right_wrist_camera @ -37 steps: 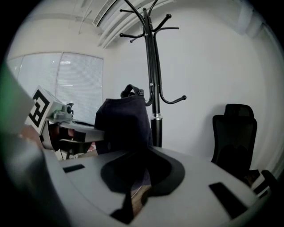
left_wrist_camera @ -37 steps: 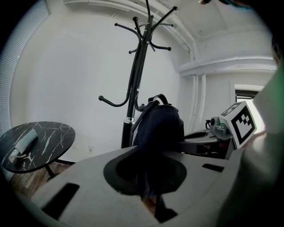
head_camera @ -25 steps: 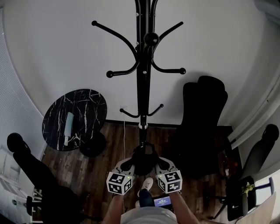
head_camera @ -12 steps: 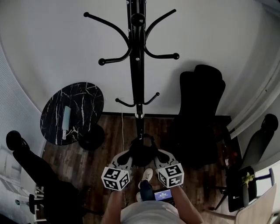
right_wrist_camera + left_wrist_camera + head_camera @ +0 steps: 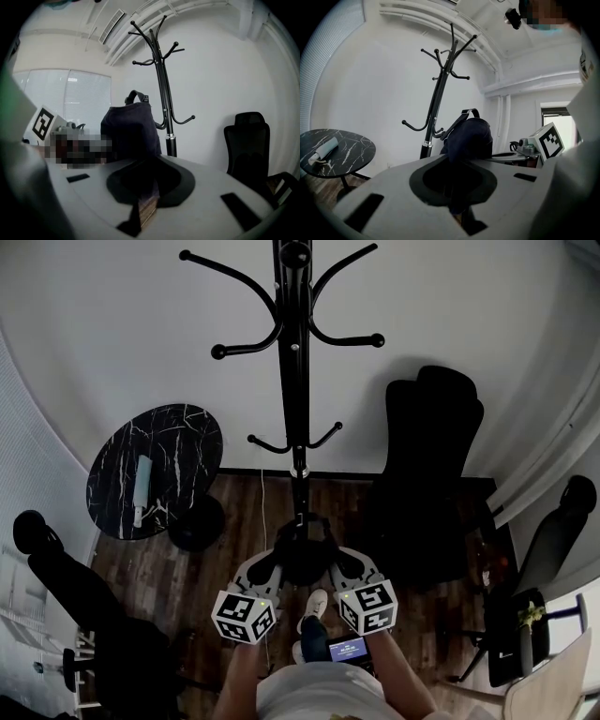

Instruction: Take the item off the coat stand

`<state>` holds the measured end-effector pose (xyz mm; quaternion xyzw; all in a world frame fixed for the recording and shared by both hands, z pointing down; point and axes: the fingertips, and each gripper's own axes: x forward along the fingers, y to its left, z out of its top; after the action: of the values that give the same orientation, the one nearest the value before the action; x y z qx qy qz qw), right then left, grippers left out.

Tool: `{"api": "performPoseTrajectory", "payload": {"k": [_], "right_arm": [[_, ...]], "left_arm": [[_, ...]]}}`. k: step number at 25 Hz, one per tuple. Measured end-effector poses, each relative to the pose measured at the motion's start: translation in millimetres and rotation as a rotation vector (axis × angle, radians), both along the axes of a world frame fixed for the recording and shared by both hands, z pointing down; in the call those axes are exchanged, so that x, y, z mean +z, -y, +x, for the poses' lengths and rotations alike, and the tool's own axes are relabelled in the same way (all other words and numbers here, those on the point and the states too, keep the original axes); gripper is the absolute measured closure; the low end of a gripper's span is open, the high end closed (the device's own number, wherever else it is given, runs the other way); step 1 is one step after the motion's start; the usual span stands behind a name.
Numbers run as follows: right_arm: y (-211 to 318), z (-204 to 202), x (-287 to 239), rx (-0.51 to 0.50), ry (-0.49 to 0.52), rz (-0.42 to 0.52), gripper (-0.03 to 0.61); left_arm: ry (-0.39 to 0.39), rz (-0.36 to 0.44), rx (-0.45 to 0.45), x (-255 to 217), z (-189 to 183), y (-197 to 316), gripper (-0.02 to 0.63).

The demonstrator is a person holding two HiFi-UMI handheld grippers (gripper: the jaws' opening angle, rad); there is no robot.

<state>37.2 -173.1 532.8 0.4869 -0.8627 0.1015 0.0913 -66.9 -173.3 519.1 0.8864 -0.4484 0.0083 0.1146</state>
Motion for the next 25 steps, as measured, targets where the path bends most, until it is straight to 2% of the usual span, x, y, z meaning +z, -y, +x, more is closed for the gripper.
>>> {"api": "performPoseTrajectory", "payload": {"k": [14, 25], "right_arm": [[5, -6, 1, 0.003, -0.007, -0.016, 0.553], [13, -4, 2, 0.008, -0.011, -0.021, 0.552]], "left_arm": [[0.026, -0.002, -0.018, -1, -7, 5, 0.584], [0.005, -0.022, -0.023, 5, -6, 16, 0.584]]}}
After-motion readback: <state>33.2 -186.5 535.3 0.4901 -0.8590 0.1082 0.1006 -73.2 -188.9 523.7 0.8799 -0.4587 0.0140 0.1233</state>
